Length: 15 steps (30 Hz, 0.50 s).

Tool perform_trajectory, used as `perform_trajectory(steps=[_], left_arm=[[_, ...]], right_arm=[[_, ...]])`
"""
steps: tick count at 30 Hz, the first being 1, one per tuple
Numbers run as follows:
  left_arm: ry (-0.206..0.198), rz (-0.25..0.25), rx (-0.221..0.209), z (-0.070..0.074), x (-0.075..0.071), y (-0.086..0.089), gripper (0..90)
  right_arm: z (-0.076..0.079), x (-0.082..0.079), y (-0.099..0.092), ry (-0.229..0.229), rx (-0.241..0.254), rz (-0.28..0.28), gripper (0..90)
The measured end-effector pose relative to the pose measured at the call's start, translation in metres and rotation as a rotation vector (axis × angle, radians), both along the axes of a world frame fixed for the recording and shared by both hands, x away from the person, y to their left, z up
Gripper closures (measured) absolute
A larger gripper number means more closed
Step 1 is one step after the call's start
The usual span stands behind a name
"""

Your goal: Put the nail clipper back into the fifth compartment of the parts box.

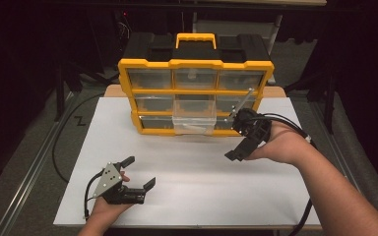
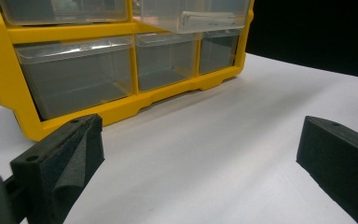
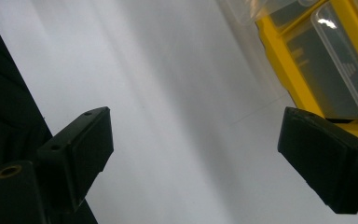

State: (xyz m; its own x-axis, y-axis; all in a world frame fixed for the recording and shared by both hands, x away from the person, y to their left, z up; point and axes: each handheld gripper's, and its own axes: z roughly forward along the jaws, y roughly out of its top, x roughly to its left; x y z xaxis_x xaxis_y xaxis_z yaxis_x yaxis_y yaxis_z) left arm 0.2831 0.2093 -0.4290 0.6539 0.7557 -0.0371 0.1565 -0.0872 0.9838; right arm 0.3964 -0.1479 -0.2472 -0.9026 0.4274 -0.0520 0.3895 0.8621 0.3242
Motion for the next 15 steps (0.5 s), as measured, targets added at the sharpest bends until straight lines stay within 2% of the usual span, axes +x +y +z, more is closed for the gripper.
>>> perform_trajectory(steps=[12, 15], left_arm=[[0.000, 0.000, 0.004, 0.000, 0.000, 0.000, 1.2], [0.000, 0.000, 0.005, 0.000, 0.000, 0.000, 1.2]], right_arm=[[-0.031, -0.006, 0.000, 0.007, -0.029, -0.004, 1.2], [-0.040, -0.008, 0.001, 0.000, -0.032, -0.009, 1.1]])
